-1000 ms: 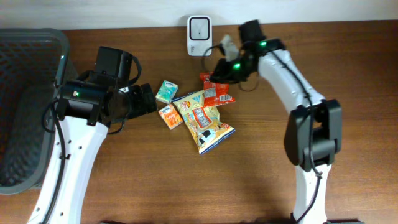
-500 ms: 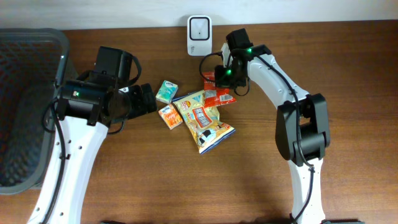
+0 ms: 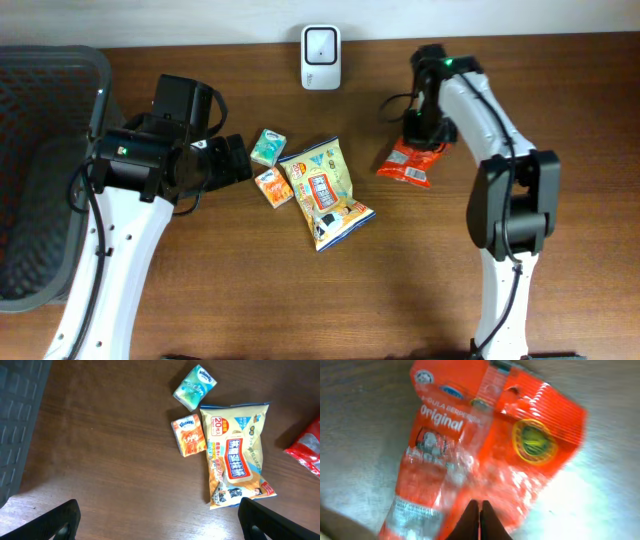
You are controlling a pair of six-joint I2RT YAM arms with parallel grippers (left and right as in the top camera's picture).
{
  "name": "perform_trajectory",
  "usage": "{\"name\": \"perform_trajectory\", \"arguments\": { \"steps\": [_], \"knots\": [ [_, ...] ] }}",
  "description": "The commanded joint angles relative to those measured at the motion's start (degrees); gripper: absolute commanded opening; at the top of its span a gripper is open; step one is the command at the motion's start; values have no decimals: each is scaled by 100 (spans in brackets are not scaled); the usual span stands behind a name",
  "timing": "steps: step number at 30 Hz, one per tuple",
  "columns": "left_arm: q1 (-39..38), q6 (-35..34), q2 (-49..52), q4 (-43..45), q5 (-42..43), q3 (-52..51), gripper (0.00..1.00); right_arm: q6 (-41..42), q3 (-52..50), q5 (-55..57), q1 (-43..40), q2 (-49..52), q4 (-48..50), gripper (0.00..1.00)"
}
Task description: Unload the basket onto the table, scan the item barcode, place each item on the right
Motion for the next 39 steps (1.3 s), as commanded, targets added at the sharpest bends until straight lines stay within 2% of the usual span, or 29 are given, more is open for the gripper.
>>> {"name": "perform_trajectory", "arguments": {
  "steps": [1,5,9,10,12,13,18,21,25,26,29,32,35,39],
  "knots": [
    [-7,-72,17,9,-20,-7,99,-90,514,-87,72,-363,-599,18],
    [-7,-72,17,9,-20,-7,99,-66,4,-90,74,-354,-774,19],
    [-7,-72,17,9,-20,-7,99,-68,-848,-356,74,-354,-92,18],
    [-7,-72,17,9,-20,-7,99,-68,-1126,-393,74,-354,247,17],
    [-7,-72,17,9,-20,-7,99,-68,-1436,-391,74,-354,603,4],
    [-7,-72,17,9,-20,-7,99,-68,-1565,-389,74,-354,730,4],
    [-7,-72,17,9,-20,-7,99,-68,-1276,-321,33,-487,284,4],
    [-7,-72,17,7,-20,-7,99,-72,-638,-262,15,-535,-369,17],
    [-7,-72,17,9,-20,-7,99,-72,229,-83,20,-535,-929,63],
    [-7,-72,17,9,-20,-7,99,-76,264,-81,20,-535,-881,65],
    [-7,-72,17,9,-20,-7,99,-92,229,-83,20,-503,-664,65],
    [-7,-72,17,9,-20,-7,99,-87,26,-138,31,-400,-538,50],
    [-7,-72,17,7,-20,-7,99,-68,-330,-195,31,-352,-227,45],
    [-7,-72,17,9,-20,-7,99,-68,-780,-195,31,-341,175,29]
  ]
}}
